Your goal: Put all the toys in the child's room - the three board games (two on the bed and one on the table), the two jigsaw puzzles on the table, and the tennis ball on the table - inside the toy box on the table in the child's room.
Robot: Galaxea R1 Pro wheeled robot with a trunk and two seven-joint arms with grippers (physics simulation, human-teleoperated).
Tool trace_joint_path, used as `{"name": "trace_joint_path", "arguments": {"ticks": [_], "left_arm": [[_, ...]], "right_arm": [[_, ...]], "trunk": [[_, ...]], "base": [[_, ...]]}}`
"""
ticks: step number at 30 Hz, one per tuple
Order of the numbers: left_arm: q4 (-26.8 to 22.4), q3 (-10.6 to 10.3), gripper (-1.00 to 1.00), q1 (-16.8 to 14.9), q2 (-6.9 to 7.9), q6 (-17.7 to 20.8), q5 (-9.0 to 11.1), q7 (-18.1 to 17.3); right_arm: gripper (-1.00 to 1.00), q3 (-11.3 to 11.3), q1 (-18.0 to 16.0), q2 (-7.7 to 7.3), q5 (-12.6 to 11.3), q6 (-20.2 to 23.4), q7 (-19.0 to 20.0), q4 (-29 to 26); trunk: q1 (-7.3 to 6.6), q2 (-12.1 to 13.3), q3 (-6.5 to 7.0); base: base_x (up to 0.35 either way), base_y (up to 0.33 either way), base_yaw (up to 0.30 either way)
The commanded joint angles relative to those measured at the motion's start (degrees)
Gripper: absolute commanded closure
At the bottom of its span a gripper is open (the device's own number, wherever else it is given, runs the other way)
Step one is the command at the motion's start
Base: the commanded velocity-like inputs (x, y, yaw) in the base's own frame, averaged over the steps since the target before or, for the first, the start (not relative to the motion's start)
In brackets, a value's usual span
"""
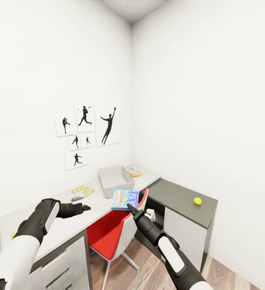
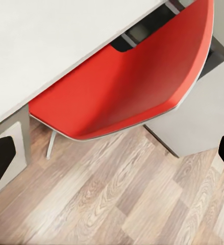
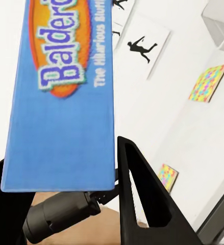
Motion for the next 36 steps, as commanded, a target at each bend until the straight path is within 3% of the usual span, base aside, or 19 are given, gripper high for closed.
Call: {"name": "trace_joint_path", "arguments": {"ticks": [1,21,36], "left_arm": [[-0.03,0.11,-1.0,-0.01,0.0,0.41,0.45,0.14],[-0.04,0.11,-1.0,-0.02,0.05,0.41,0.45,0.14],[-0.03,0.11,-1.0,0.0,-0.01,0.41,0.45,0.14]], "right_arm": [[1.0,0.0,-0.02,0.0,-0.69,0.43,0.06,0.0],[1.0,-0.15,-0.02,0.0,-0.69,0.37,0.11,0.0],[1.0,-0.22,-0.03,-0.09,-0.69,0.34,0.13,0.0]], "trunk": [[0.02,-0.03,0.03],[0.02,-0.03,0.76],[0.02,-0.03,0.78]], "base": [[0.0,0.0,0.243],[0.0,0.0,0.225],[0.0,0.0,0.02]]}}
